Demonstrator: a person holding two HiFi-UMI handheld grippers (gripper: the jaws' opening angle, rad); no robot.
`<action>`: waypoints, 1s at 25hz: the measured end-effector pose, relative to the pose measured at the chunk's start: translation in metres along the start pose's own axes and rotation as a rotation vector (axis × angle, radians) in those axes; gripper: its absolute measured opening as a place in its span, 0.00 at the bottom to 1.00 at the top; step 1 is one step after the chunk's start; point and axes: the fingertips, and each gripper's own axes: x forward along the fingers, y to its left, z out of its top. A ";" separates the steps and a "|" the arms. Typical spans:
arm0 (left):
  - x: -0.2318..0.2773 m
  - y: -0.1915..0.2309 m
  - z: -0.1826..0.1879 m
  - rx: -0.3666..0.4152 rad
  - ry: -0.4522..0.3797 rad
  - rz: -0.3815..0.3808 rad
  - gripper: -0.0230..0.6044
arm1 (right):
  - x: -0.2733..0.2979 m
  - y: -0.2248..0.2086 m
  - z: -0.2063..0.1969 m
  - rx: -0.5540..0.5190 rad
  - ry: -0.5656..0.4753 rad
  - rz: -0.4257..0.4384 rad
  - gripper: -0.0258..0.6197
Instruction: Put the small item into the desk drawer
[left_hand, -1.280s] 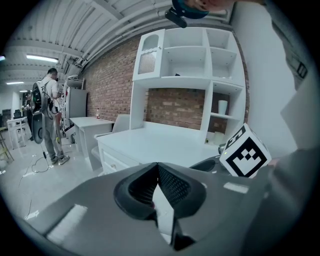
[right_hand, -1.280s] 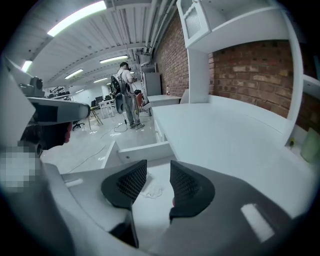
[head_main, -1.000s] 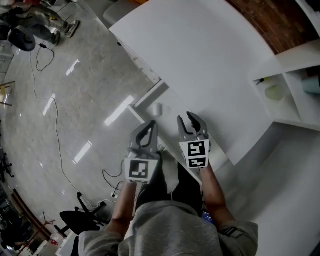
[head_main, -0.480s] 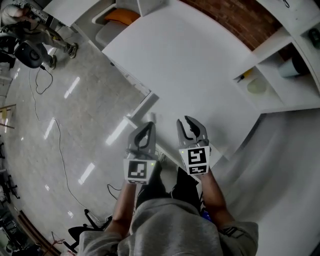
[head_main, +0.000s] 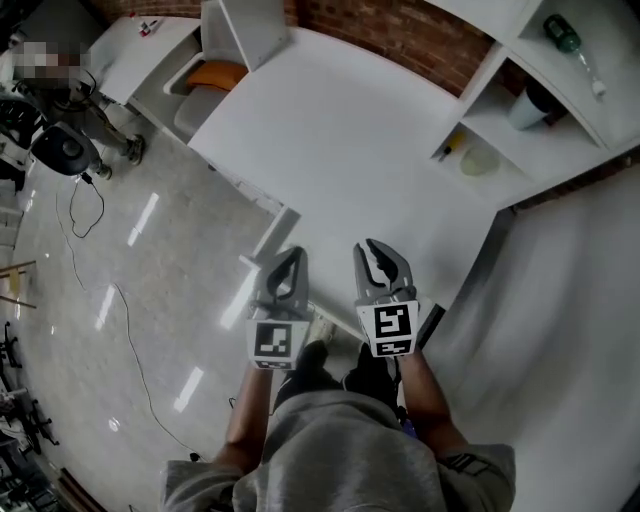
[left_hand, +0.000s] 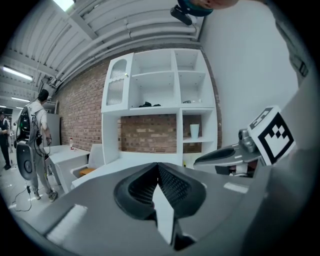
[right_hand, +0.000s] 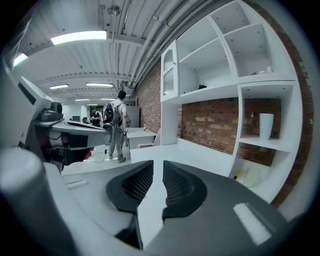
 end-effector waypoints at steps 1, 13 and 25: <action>0.000 -0.005 0.003 0.002 -0.003 -0.012 0.06 | -0.005 -0.003 0.001 0.006 -0.005 -0.013 0.13; -0.002 -0.067 0.027 0.045 -0.042 -0.179 0.06 | -0.068 -0.032 0.004 0.066 -0.056 -0.182 0.08; 0.004 -0.118 0.035 0.085 -0.067 -0.364 0.06 | -0.123 -0.057 -0.011 0.106 -0.065 -0.372 0.05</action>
